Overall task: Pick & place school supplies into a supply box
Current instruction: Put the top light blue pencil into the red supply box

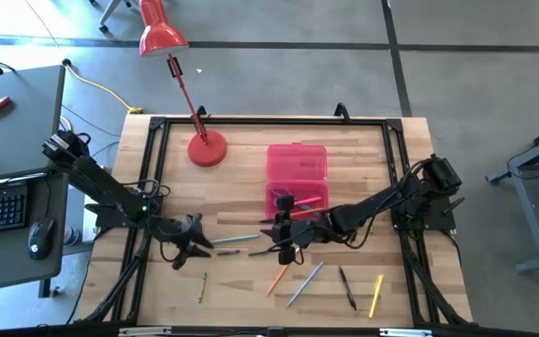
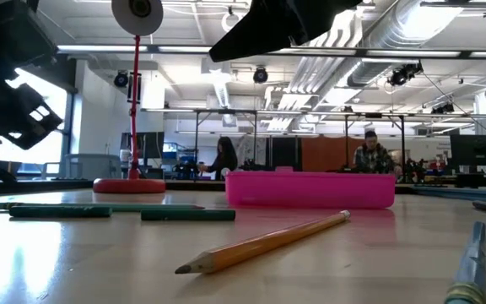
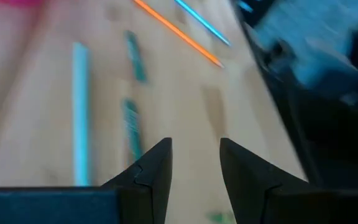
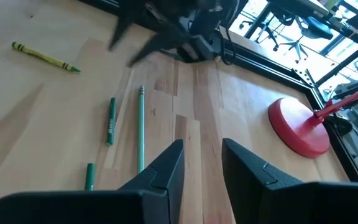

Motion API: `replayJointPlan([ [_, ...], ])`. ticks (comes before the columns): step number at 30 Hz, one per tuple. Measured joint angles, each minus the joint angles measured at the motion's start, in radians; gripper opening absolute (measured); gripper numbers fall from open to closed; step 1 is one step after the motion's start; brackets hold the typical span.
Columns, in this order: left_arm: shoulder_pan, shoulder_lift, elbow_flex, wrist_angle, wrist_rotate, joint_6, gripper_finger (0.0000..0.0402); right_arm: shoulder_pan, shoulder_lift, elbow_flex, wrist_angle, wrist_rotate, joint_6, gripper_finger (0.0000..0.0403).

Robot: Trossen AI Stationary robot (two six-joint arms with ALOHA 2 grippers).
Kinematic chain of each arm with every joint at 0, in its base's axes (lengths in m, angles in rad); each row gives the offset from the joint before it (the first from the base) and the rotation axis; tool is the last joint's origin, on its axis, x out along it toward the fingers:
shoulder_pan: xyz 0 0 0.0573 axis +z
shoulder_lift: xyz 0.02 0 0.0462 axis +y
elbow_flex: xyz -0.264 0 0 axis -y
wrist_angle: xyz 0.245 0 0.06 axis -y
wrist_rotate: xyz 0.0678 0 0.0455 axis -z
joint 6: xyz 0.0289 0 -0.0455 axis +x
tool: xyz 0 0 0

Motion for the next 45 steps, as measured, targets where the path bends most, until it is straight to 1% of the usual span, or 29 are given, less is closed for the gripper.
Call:
replayJointPlan([
  [2, 0.0, 0.0, 0.0, -0.004, 0.01, -0.002, 0.0166, 0.0, 0.0, 0.0, 0.0, 0.001, 0.0, 0.0087],
  [6, 0.0, 0.0, 0.0, -0.025, -0.11, -0.072, 0.0166, 0.0, 0.0, 0.0, 0.0, -0.013, 0.001, 0.0087],
  [8, 0.0, 0.003, 0.0, -0.026, -0.116, -0.106, 0.0166, 0.001, 0.0, 0.0, 0.0, -0.014, 0.001, 0.0087],
  [10, 0.0, 0.003, 0.0, -0.027, -0.123, -0.093, 0.0166, 0.001, 0.0, 0.0, 0.0, -0.021, 0.02, 0.0087],
  [12, 0.0, 0.003, 0.0, -0.031, -0.177, -0.06, 0.0166, 0.001, 0.0, 0.0, -0.001, -0.032, 0.059, 0.0087],
  [17, 0.001, 0.003, 0.0, -0.094, -0.385, -0.046, 0.0166, 0.001, 0.0, 0.0, -0.002, -0.052, 0.094, 0.0087],
  [19, 0.001, 0.003, 0.0, -0.112, -0.427, -0.046, 0.0166, 0.001, 0.0, 0.0, -0.002, -0.053, 0.094, 0.0087],
  [25, 0.001, 0.004, 0.0, -0.1, -0.437, -0.053, 0.0166, 0.001, 0.0, 0.0, -0.002, -0.053, 0.094, 0.0087],
  [29, 0.001, 0.047, 0.0, -0.042, -0.431, -0.055, 0.0166, 0.0, 0.0, 0.0, -0.002, -0.052, 0.094, 0.0087],
  [32, 0.001, 0.078, 0.0, -0.022, -0.484, -0.065, 0.0166, 0.0, 0.0, 0.0, -0.002, -0.052, 0.094, 0.0087],
  [34, 0.001, 0.107, 0.0, 0.004, -0.506, -0.062, 0.0166, 0.0, 0.0, 0.0, -0.002, -0.052, 0.094, 0.0087],
  [37, 0.001, 0.169, 0.0, 0.091, -0.5, -0.039, 0.0166, 0.0, 0.0, 0.0, -0.002, -0.052, 0.094, 0.0087],
  [41, 0.0, 0.263, 0.013, 0.234, -0.479, 0.063, 0.0166, 0.0, 0.0, 0.0, -0.002, -0.052, 0.094, 0.0087],
  [45, 0.001, 0.347, 0.049, 0.291, -0.489, 0.126, 0.0166, 0.0, 0.0, 0.0, -0.002, -0.052, 0.094, 0.0087],
])
